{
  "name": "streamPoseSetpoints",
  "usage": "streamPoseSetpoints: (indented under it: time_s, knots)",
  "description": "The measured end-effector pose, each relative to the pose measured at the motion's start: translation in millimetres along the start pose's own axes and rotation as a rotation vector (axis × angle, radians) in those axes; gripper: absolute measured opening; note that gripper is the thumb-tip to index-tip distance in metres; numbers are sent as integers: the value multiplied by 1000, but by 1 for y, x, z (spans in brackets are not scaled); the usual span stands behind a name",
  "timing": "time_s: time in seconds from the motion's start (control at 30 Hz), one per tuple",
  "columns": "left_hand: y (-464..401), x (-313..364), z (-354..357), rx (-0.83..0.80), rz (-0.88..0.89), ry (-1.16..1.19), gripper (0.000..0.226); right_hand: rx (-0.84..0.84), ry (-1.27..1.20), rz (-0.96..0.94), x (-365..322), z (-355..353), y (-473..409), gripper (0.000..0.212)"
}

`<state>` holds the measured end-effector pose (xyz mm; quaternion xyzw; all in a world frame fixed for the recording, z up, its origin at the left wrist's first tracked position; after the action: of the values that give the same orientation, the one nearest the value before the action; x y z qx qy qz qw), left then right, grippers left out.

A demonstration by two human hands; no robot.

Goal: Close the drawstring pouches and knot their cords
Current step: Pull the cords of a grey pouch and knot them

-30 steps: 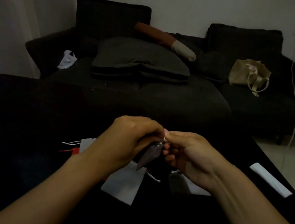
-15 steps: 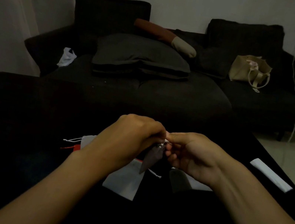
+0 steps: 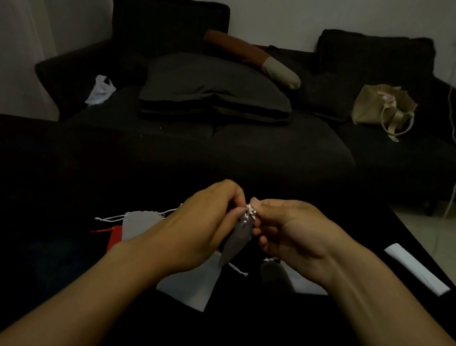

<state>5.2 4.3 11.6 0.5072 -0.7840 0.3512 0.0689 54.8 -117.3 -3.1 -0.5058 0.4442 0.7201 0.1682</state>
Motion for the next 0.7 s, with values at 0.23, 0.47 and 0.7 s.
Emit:
streamPoseSetpoints:
  time_s: [0.23,0.47,0.7]
  knots:
    - [2,-5,-6,80,-2,6,10,64,32,-147,-8,-4,1,24]
    - [1,0,-8,193,-35,189,9,76,-4,-187,-8,-6,2,25]
    - [1,3,-9,364,-141,334,12,112,-13,-217,-8,-4,2,29]
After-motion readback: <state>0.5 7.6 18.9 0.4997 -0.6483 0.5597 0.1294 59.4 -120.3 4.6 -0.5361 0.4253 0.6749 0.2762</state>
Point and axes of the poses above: each hand's wrist, its own y-axis away from the middle knuckle, its own z-axis out of the palm, x = y × z, the point moved 6 cm from there along -y, towards the middle knuckle, and after that the axes turned 10 degrees about z, right-handed, at the moved point
